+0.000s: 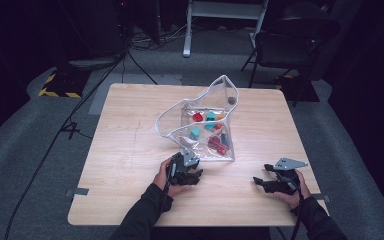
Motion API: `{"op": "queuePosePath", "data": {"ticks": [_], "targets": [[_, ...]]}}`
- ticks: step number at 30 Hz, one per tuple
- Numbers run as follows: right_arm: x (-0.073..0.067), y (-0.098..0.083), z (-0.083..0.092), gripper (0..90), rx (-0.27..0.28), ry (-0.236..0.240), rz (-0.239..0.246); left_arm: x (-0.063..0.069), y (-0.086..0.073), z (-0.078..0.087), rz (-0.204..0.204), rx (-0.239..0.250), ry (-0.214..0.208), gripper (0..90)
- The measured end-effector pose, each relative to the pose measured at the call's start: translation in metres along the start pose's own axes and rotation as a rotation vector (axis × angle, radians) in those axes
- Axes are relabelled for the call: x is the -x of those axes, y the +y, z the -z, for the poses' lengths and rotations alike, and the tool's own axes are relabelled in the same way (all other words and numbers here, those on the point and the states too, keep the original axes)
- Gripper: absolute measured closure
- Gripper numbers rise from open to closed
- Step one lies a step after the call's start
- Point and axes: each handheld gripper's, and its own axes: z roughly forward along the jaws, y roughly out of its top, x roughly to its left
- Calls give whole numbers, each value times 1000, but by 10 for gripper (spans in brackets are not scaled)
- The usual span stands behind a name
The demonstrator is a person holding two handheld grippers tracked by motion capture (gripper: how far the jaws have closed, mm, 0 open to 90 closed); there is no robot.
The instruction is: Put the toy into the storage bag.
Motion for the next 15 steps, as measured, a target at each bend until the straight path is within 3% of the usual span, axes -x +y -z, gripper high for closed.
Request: {"op": "queuePosePath", "data": {"ticks": [4,7,15], "targets": [[0,0,0,265,0,0,0,-1,1,-2,5,-7,34,427],[0,0,0,266,0,-1,0,-1,2,-3,13,6,51,525],[0,0,0,265,0,-1,1,-4,1,1,17,13,26,553]]}}
